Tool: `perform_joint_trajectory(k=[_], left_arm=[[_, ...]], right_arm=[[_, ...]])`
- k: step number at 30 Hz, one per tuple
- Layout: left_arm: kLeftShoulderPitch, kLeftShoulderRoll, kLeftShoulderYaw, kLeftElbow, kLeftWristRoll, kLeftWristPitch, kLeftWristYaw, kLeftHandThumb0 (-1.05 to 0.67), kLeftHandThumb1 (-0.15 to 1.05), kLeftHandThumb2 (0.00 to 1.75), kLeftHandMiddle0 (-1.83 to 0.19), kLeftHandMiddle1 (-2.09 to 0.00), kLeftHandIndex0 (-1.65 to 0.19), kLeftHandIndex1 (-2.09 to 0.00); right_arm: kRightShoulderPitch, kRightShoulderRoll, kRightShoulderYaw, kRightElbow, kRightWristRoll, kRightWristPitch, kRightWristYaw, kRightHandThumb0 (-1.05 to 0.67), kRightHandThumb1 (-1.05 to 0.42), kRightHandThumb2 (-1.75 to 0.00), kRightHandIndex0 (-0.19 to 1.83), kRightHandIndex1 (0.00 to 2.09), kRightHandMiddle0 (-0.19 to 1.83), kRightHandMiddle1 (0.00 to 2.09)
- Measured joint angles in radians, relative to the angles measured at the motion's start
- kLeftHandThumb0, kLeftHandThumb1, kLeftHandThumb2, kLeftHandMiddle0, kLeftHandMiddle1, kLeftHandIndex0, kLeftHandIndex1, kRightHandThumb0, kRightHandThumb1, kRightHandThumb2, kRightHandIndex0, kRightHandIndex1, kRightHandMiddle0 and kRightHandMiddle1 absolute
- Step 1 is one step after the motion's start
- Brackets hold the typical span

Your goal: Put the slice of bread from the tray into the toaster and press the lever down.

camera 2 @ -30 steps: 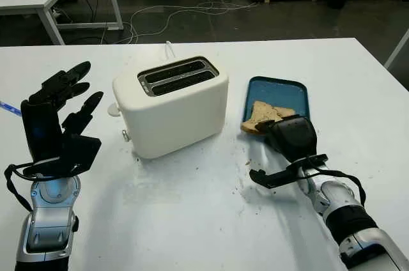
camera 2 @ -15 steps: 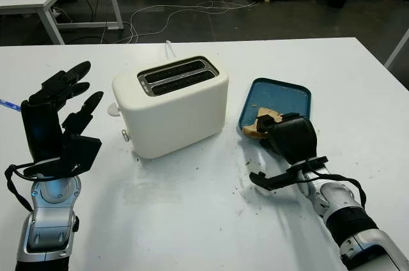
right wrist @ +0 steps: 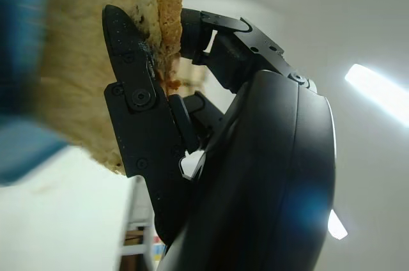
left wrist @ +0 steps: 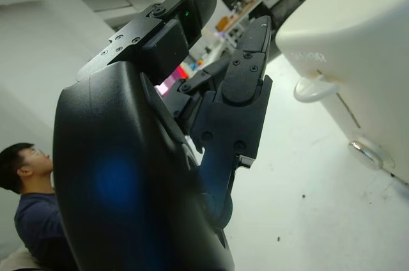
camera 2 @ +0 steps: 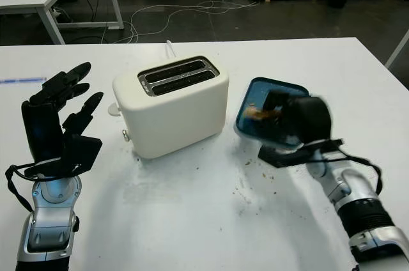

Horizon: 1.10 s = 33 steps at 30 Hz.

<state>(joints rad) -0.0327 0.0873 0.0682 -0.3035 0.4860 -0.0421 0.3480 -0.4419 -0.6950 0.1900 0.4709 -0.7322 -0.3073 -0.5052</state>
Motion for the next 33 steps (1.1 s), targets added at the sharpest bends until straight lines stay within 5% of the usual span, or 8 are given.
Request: perform_joint_trajectory(k=[5,11,17,26,33], left_arm=[[0.000,0.000,-0.002,0.000,0.005,0.001,0.000,-0.31,0.90,0.00,-0.77,-0.52,-0.88,-0.02],[0.000,-0.001,-0.004,0.000,0.003,0.001,0.000,-0.29,0.90,0.00,-0.77,-0.52,-0.88,-0.02],[-0.001,0.000,-0.005,0.000,0.004,0.001,0.003,-0.29,0.89,0.00,-0.77,-0.52,-0.89,-0.02],[-0.006,0.001,-0.005,0.004,0.005,0.000,0.005,-0.29,0.89,0.00,-0.77,-0.52,-0.89,-0.02],[-0.008,0.004,-0.005,0.005,0.004,0.000,0.005,-0.28,0.89,0.00,-0.77,-0.54,-0.89,-0.02]], right_arm=[[-0.122,-0.051,-0.019,0.007,-0.011,-0.064,-0.008,-0.49,-0.89,-0.01,1.07,1.74,0.95,1.56],[-0.208,-0.061,-0.015,0.043,-0.013,-0.115,0.043,-0.34,-0.76,0.00,1.20,1.53,1.16,1.25],[-0.382,-0.057,-0.037,0.178,0.158,-0.213,0.253,-0.32,-0.80,-0.01,1.27,1.41,1.20,1.18],[-0.769,0.077,-0.092,0.460,0.482,-0.292,0.736,-0.39,-0.85,-0.01,1.26,1.58,1.14,1.53],[-0.873,0.221,-0.114,0.609,0.599,-0.263,0.994,-0.51,-0.92,-0.17,1.14,1.74,0.97,1.74]])
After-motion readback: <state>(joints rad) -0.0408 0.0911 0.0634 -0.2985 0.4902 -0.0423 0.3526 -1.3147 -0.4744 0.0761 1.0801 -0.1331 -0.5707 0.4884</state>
